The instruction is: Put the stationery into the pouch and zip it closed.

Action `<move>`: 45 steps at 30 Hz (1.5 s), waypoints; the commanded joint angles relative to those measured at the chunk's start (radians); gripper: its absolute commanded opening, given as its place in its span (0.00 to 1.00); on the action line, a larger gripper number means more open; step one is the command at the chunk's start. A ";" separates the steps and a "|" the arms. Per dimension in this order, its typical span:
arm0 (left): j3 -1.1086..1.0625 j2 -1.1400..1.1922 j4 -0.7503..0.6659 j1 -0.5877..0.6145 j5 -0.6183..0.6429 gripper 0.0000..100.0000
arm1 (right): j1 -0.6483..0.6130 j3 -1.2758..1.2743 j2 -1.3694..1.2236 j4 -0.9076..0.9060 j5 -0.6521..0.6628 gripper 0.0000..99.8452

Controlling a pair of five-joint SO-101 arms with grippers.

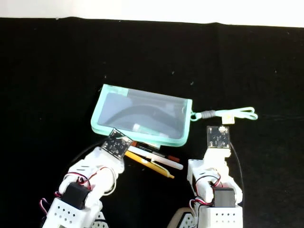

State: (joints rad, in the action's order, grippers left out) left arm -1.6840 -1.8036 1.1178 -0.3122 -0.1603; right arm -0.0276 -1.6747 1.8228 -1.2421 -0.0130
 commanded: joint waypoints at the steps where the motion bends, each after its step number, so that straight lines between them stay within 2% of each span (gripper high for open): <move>1: -0.013 -0.008 -0.103 -0.010 -0.008 0.01 | 0.005 -0.134 0.008 0.005 0.005 0.01; 5: -0.013 -0.007 -0.178 -0.012 -0.006 0.01 | 0.004 -0.134 0.008 0.013 0.002 0.01; 9: -0.013 -0.007 -0.141 -0.012 -0.006 0.01 | 0.004 -0.134 0.010 0.033 0.006 0.01; 14: -0.012 -0.008 -0.146 -0.015 -0.006 0.01 | 0.004 -0.134 0.010 0.266 0.002 0.01; 19: -0.008 -0.007 -0.140 -0.010 -0.008 0.01 | 0.004 -0.133 0.010 0.426 0.002 0.01; 26: 0.041 -0.007 -0.100 -0.008 -0.005 0.16 | 0.004 0.030 0.010 0.470 0.002 0.01; 29: 0.070 -0.007 -0.098 -0.004 -0.008 0.18 | 0.004 0.120 0.010 0.470 0.002 0.01; 38: 0.194 -0.007 -0.098 0.193 -0.008 0.18 | 0.004 0.222 0.010 0.470 0.006 0.01; 45: 0.203 -0.010 -0.104 0.328 -0.009 0.18 | 0.008 0.150 0.010 0.469 0.006 0.01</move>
State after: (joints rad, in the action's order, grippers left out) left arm -1.5244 -1.8036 1.0180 -0.0514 -0.1619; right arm -0.0276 -1.5152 1.8228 -0.7879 -0.0130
